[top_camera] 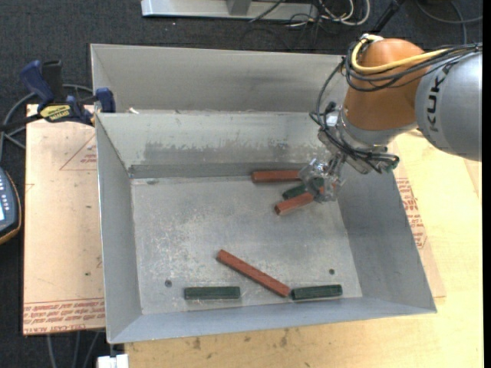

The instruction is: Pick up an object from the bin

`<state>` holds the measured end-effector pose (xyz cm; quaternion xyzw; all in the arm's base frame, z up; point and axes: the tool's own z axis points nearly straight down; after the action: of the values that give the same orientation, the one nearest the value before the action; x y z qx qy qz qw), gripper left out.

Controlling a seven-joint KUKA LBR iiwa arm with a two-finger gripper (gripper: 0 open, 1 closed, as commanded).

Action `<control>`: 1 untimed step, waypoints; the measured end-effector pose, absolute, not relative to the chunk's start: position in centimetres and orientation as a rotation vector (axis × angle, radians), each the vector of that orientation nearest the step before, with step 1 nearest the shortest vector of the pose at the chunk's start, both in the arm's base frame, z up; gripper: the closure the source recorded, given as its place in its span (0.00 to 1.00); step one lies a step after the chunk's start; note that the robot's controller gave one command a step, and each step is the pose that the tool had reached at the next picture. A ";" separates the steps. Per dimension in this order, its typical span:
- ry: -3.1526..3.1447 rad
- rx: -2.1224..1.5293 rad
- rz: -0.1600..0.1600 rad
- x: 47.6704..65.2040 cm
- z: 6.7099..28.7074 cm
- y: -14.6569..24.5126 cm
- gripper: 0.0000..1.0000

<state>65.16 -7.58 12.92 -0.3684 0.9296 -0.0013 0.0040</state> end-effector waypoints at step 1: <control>2.916 -1.155 0.001 65.1 12.7 -7.5 0.00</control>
Offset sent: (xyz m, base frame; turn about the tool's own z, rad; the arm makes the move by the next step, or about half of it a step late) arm 0.0000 0.0000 0.0000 0.0000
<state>65.06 -7.53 12.73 -0.3683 0.9297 0.0002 0.0025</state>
